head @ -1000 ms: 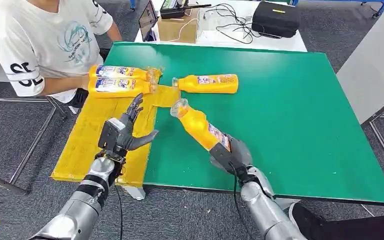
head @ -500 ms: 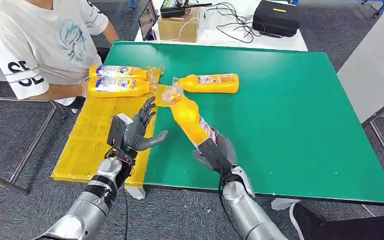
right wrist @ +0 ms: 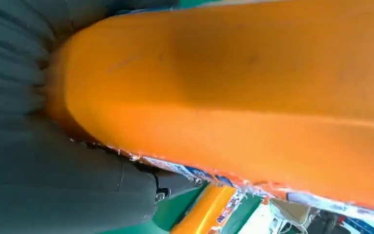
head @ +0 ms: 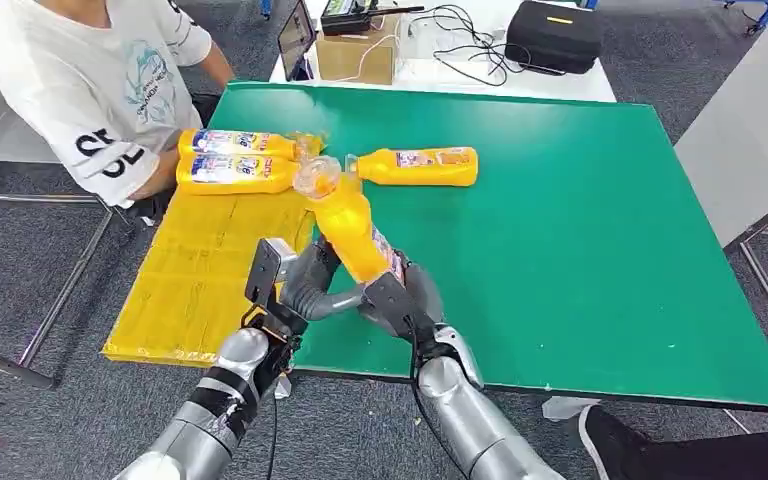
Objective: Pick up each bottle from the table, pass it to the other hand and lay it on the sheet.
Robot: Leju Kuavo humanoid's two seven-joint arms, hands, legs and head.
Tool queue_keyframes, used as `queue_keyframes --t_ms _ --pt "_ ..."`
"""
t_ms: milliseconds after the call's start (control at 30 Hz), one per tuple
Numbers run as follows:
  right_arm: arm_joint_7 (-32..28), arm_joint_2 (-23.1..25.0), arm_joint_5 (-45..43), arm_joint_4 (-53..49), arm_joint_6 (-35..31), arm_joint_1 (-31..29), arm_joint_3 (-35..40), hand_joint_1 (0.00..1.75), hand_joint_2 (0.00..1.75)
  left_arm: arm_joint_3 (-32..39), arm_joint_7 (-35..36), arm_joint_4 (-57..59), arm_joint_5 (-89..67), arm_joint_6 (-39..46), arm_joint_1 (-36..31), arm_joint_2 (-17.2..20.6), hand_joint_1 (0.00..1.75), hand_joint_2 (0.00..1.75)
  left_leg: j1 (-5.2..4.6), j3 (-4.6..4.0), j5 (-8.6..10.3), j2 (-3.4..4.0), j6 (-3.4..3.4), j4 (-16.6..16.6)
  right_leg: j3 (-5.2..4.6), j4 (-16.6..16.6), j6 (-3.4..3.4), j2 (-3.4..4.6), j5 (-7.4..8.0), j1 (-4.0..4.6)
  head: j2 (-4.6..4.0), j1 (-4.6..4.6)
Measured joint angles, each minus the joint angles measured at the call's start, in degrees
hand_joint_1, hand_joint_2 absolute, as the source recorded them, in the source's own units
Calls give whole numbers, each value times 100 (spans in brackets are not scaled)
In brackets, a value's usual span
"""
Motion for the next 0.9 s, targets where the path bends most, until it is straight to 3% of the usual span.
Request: queue_keyframes --t_ms 900 --pt "109 380 0 793 142 -471 560 175 175 -142 199 -76 400 110 -40 173 0 175 0 -2 1 2 -1 0 -7 0 0 1 0 0 0 2"
